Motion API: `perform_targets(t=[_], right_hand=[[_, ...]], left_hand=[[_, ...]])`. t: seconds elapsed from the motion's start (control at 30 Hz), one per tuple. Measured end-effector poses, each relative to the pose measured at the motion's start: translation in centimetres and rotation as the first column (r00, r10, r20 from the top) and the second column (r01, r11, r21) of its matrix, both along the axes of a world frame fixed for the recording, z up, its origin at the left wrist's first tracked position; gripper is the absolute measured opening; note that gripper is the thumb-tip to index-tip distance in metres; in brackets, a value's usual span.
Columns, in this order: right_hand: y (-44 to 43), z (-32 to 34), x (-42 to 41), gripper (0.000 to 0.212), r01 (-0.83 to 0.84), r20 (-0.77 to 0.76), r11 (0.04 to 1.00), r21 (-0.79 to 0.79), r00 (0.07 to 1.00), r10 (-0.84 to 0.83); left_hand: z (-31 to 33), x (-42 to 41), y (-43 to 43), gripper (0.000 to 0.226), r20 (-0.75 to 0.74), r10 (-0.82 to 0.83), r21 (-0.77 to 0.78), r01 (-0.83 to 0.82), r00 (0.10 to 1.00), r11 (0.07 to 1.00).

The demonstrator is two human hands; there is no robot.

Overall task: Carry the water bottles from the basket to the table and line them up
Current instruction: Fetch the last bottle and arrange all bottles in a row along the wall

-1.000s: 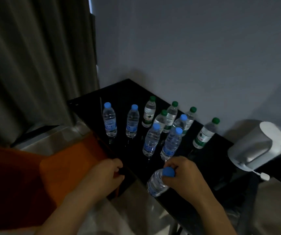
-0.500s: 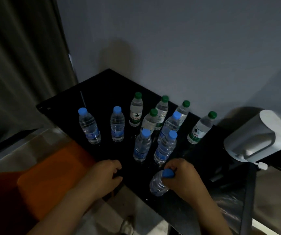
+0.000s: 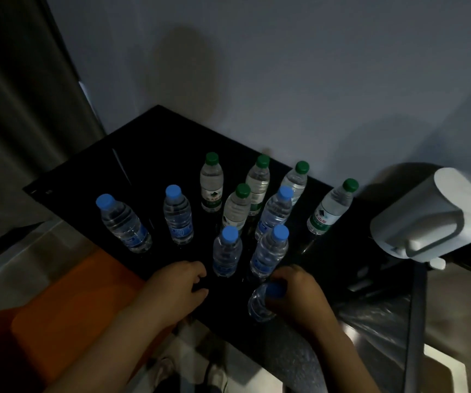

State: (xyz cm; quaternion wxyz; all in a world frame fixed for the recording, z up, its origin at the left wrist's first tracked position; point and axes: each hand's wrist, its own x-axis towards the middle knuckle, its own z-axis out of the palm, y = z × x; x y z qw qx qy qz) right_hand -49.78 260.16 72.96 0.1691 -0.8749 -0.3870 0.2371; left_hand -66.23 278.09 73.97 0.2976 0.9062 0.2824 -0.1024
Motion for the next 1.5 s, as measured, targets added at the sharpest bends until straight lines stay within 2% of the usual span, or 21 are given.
perform_targets(t=[0.2, 0.43, 1.0, 1.17, 1.3, 1.5], right_hand=[[0.0, -0.2, -0.5, 0.028, 0.058, 0.033, 0.997, 0.047, 0.998, -0.059], [-0.1, -1.1, -1.2, 0.033, 0.130, 0.026, 0.991, 0.012, 0.991, -0.130], [0.0, -0.8, -1.7, 0.030, 0.157, 0.036, 0.987, -0.025, 0.987, -0.156], [0.9, 1.3, -1.6, 0.023, 0.162, 0.083, 0.986, 0.048, 0.983, -0.166], [2.0, 3.7, -1.8, 0.015, 0.173, 0.095, 0.971, 0.165, 0.977, -0.190], [4.2, 6.7, -2.3, 0.010, 0.105, 0.179, 0.965, 0.240, 0.972, -0.150]], left_hand=[[0.2, 1.0, 1.1, 0.035, -0.006, -0.058, -0.015, 0.058, 0.998, 0.998], [0.3, 1.3, 2.0, 0.034, 0.005, -0.099, -0.014, 0.099, 0.995, 0.995], [1.4, 1.5, 2.5, 0.031, 0.016, -0.132, -0.046, 0.132, 0.991, 0.990], [2.3, 1.6, 2.7, 0.032, 0.048, -0.153, -0.023, 0.154, 0.987, 0.988], [3.7, 1.8, 3.2, 0.031, 0.089, -0.179, 0.010, 0.179, 0.980, 0.984], [6.4, 1.4, 5.6, 0.034, 0.167, -0.176, 0.035, 0.172, 0.970, 0.984]])
